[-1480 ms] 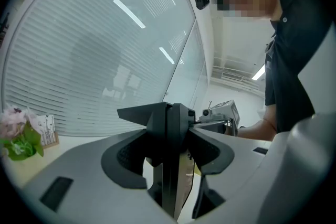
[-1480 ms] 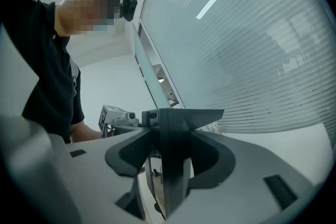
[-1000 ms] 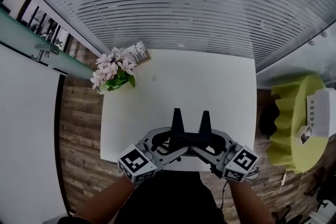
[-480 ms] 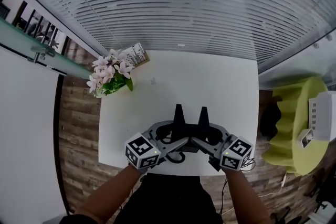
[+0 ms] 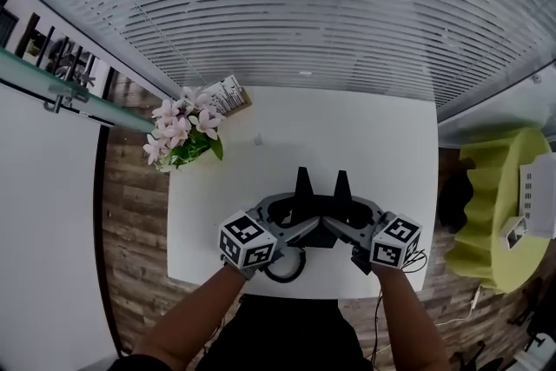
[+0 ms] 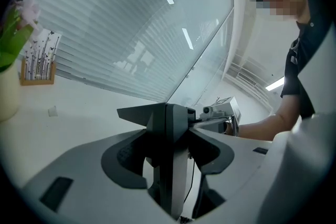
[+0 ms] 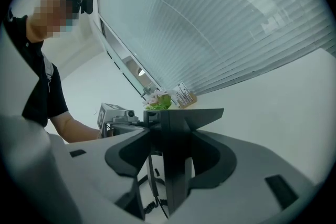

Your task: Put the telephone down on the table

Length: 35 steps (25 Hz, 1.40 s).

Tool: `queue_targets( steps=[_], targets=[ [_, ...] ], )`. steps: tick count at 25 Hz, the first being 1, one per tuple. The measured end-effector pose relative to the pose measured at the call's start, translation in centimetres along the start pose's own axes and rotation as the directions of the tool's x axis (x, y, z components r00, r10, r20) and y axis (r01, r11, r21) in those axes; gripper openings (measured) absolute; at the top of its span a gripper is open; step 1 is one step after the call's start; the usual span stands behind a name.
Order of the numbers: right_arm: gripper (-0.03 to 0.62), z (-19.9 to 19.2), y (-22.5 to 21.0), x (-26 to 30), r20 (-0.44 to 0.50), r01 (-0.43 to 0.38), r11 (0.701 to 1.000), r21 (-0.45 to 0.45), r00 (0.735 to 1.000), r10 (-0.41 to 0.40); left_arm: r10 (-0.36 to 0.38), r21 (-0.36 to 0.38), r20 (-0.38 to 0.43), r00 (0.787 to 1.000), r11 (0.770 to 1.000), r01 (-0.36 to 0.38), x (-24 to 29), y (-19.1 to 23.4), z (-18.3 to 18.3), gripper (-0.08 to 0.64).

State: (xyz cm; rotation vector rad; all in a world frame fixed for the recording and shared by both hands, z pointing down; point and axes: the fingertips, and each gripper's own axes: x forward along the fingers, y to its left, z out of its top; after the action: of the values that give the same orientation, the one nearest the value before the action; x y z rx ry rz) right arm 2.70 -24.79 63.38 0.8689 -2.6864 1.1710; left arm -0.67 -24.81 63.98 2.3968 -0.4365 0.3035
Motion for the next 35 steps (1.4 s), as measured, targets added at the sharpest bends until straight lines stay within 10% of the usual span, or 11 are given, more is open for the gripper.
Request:
queue_targets(
  steps=[27, 35],
  targets=[
    [0.236, -0.6, -6.8, 3.8, -0.045, -0.006, 0.972, 0.234, 0.999, 0.017, 0.031, -0.276, -0.047, 0.998, 0.96, -0.043, 3.1, 6.9, -1.4, 0.247],
    [0.236, -0.6, -7.0, 3.8, -0.038, -0.012, 0.968, 0.249, 0.999, 0.022, 0.015, -0.255, -0.034, 0.999, 0.967, -0.023, 3.2, 6.8, -0.2, 0.249]
  ],
)
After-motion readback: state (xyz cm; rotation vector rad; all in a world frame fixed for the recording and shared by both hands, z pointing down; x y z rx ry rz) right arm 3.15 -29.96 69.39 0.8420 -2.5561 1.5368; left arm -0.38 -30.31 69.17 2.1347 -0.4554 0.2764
